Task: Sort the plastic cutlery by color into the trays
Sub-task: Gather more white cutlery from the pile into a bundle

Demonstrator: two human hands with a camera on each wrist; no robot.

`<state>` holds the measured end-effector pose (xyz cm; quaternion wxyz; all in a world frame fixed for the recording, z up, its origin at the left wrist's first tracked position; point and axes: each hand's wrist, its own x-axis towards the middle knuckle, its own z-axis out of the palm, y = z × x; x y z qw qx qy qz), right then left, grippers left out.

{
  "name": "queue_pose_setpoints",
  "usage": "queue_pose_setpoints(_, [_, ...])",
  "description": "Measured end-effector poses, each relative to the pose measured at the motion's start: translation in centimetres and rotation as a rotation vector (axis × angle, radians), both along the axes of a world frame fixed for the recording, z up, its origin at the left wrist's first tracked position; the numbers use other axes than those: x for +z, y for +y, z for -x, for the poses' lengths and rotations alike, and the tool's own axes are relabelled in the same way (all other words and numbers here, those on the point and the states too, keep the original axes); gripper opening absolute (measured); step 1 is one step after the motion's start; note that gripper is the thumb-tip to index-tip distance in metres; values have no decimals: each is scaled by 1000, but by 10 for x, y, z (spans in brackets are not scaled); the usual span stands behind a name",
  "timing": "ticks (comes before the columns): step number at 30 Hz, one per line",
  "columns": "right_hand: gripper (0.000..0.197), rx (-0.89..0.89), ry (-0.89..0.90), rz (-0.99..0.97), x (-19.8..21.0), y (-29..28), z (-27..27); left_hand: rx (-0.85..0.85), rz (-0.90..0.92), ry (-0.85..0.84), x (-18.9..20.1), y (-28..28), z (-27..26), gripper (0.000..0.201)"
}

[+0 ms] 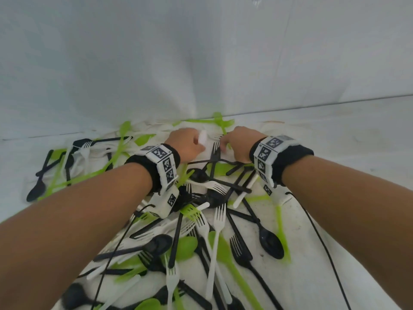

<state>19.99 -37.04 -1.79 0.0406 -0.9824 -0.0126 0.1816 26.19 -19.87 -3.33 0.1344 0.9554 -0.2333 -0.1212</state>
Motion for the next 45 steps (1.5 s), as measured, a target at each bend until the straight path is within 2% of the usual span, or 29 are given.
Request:
queue_pose_setpoints(5, [26, 113, 15, 9, 11, 8, 5, 122, 502, -64, 18, 19, 6, 22])
queue_pose_setpoints(8, [6, 122, -92, -36, 18, 17, 9, 116, 664, -64, 36, 34, 22, 19])
queue_pose_setpoints(10, [10, 105, -136, -103, 24, 26, 11, 115, 708, -47, 44, 47, 33, 19])
queue_pose_setpoints(14, [17, 109, -195, -210, 29, 48, 15, 93, 616, -70, 46, 76, 47, 12])
queue_pose_setpoints(18, [20, 118, -256, -252, 35, 76, 23, 128, 531, -153, 46, 108, 63, 16])
queue_pose_setpoints(20, [24, 123, -279, -255, 39, 88, 28, 167, 488, -143, 47, 124, 74, 12])
queue_pose_setpoints(23, [21, 104, -375, -326, 44, 105, 33, 174, 376, -117, 45, 150, 90, 10])
queue_pose_setpoints(24, [20, 90, -421, -375, 46, 111, 33, 170, 343, -132, 44, 158, 96, 2])
queue_pose_setpoints(26, [21, 67, -521, -508, 49, 125, 35, 163, 273, -172, 43, 173, 106, 14])
queue_pose_setpoints(28, [23, 26, -574, -692, 54, 139, 38, 155, 215, -200, 41, 188, 117, 14])
queue_pose_setpoints(30, [25, -26, -528, -873, 57, 152, 42, 161, 193, -218, 40, 203, 126, 10])
queue_pose_setpoints(32, [28, -45, -454, -949, 55, 163, 47, 200, 178, -217, 39, 217, 136, 17])
queue_pose_setpoints(35, [29, -31, -354, -853, 40, 176, 48, 254, 144, -210, 39, 235, 151, 29])
queue_pose_setpoints(39, [46, -56, -175, -690, 14, 184, 39, 249, 111, -212, 37, 255, 167, 26])
queue_pose_setpoints(41, [42, -26, -137, -557, 8, 183, 36, 215, 99, -205, 33, 260, 166, 25])
queue_pose_setpoints(45, [27, -8, -169, -388, 0, 182, 22, 118, 80, -219, 28, 265, 144, 21])
